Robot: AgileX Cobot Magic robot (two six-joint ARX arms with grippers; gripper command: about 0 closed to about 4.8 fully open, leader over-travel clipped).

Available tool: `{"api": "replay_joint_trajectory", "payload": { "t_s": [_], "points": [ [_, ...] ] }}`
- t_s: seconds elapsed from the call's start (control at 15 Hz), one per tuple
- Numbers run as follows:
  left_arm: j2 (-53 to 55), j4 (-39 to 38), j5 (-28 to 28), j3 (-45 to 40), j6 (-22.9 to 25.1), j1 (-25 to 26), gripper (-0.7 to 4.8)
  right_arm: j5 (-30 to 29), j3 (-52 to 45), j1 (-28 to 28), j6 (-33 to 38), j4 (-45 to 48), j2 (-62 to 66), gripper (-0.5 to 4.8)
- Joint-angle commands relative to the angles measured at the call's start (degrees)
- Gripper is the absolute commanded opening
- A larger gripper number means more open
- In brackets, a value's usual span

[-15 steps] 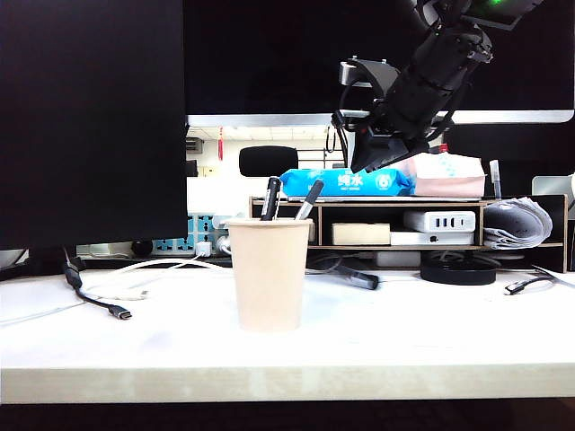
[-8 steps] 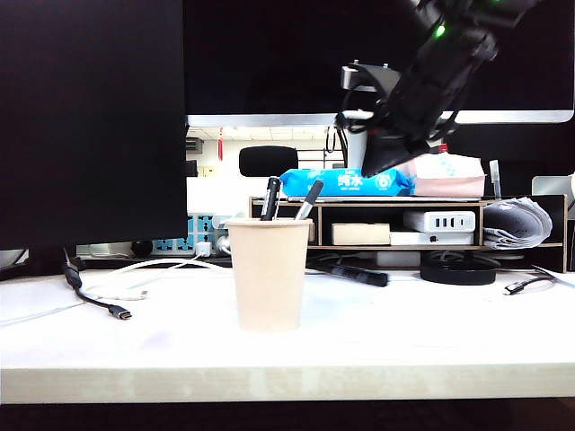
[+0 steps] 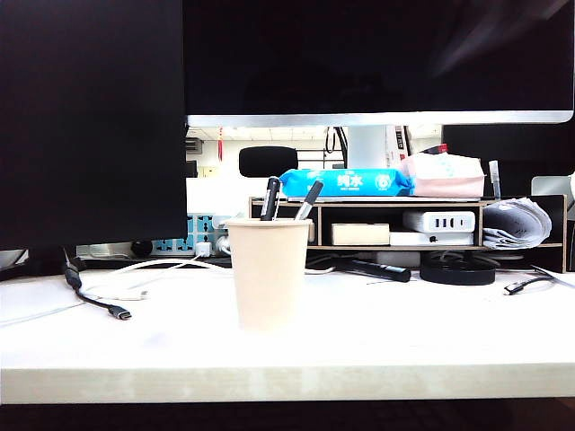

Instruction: Pick up the marker from the paper cup and put it on the table.

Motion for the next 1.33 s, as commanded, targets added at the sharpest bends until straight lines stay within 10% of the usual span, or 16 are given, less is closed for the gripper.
{"api": "replay_joint_trajectory", "payload": {
  "t_s": [0.07, 0.53, 1.33],
  "points": [
    [0.0, -0.76, -0.83, -0.07, 0.24, -0.02, -0.05, 0.37, -7.19, 0.02, 2.05, 0.68, -15.61, -0.01],
    [0.0, -0.72, -2.23, -0.07, 0.2, 0.0, -0.05, -0.04, -13.68, 0.13, 2.23, -15.85, -49.09, -0.01],
    [0.0, -0.72, -2.25, -0.07, 0.2, 0.0, -0.05, -0.26, -13.64, 0.17, 2.23, -18.16, -60.22, -0.01]
  ]
}}
